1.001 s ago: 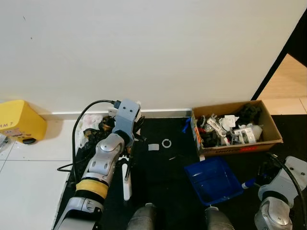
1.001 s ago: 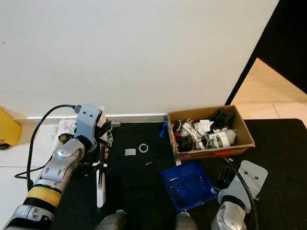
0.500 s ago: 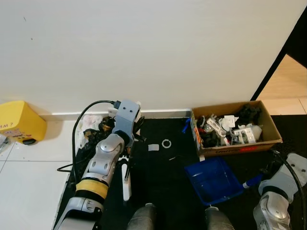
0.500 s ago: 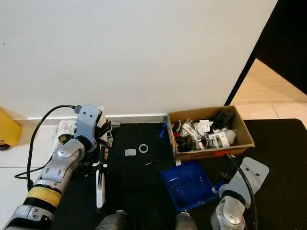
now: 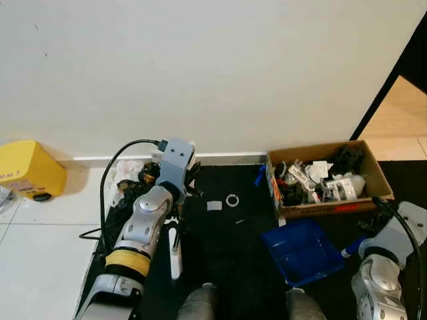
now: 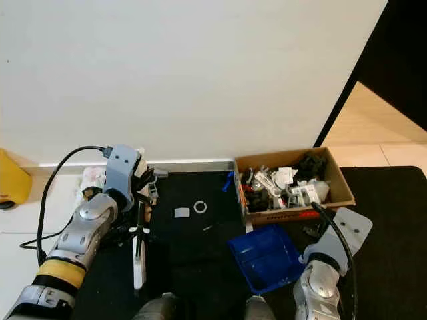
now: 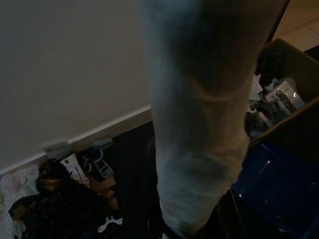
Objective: Sweep floor
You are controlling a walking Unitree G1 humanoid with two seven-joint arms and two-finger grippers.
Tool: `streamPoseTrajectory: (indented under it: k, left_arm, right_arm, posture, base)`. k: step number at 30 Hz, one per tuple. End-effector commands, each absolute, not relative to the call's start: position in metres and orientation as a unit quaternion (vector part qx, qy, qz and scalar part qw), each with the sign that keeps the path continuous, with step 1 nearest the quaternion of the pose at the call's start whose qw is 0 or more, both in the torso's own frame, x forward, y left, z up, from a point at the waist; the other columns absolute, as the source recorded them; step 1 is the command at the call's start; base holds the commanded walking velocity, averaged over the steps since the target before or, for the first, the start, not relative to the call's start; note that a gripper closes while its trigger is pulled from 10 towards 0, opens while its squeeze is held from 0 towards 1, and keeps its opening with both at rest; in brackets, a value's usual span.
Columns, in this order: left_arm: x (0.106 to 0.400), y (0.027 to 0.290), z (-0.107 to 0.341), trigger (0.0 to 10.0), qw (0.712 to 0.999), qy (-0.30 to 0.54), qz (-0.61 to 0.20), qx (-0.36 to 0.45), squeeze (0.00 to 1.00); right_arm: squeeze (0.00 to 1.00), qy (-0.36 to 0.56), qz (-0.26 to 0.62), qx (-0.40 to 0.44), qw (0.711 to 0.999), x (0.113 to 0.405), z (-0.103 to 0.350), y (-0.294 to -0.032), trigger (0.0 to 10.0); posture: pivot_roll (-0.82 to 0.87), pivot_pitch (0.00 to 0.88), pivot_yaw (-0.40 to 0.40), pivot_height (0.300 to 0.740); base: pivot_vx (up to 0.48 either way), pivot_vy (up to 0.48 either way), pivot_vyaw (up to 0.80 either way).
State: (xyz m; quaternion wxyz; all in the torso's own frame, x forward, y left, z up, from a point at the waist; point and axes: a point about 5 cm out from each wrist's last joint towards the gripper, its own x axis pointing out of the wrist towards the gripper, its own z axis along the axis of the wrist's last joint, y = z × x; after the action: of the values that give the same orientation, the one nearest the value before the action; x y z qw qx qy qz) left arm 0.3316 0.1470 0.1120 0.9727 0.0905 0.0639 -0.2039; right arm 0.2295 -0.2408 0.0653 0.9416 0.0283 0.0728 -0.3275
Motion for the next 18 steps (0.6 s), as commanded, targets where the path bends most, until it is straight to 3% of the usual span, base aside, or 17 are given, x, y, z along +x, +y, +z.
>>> streamPoseTrajectory:
  k: [1, 7, 8, 13, 14, 15, 18]
  left_arm:
    - [0.3303, 0.1500, 0.1110, 10.0, 0.973, 0.060, -0.198, 0.099, 0.00]
    - [0.3294, 0.1494, 0.1094, 10.0, 0.973, 0.062, -0.198, 0.098, 0.00]
    - [0.3291, 0.1484, 0.1087, 10.0, 0.973, 0.063, -0.200, 0.097, 0.00]
    - [0.3292, 0.1475, 0.1084, 10.0, 0.973, 0.064, -0.200, 0.096, 0.00]
    - [0.3289, 0.1474, 0.1084, 10.0, 0.973, 0.063, -0.200, 0.096, 0.00]
    - [0.3289, 0.1475, 0.1083, 10.0, 0.973, 0.064, -0.200, 0.096, 0.00]
    - [0.3286, 0.1482, 0.1080, 10.0, 0.973, 0.064, -0.199, 0.096, 0.00]
  right_arm:
    - [0.00, 0.082, -0.325, 0.020, 0.942, 0.2251, 0.0611, -0.2429, 10.0]
    - [0.00, 0.083, -0.320, 0.001, 0.944, 0.2221, 0.0614, -0.2439, 10.0]
    - [1.00, 0.085, -0.327, 0.003, 0.941, 0.2204, 0.0594, -0.2456, 10.0]
    - [1.00, 0.084, -0.331, 0.004, 0.940, 0.2208, 0.0592, -0.2465, 10.0]
    - [0.73, 0.084, -0.332, 0.003, 0.940, 0.2213, 0.0589, -0.2464, 10.0]
    - [0.00, 0.086, -0.332, 0.005, 0.939, 0.2220, 0.0584, -0.2460, 10.0]
    - [0.00, 0.086, -0.337, 0.011, 0.937, 0.2236, 0.0580, -0.2459, 10.0]
  posture:
    - [0.07, 0.165, 0.104, 0.740]
    - [0.06, 0.169, 0.106, 0.740]
    - [0.06, 0.170, 0.105, 0.740]
    - [0.06, 0.170, 0.105, 0.740]
    - [0.06, 0.170, 0.104, 0.740]
    - [0.06, 0.170, 0.104, 0.740]
    - [0.06, 0.171, 0.102, 0.740]
  base:
    - [0.000, 0.000, 0.00]
    - [0.000, 0.000, 0.00]
    - [0.000, 0.000, 0.00]
    - [0.000, 0.000, 0.00]
    - [0.000, 0.000, 0.00]
    - [0.000, 0.000, 0.00]
    - [0.000, 0.000, 0.00]
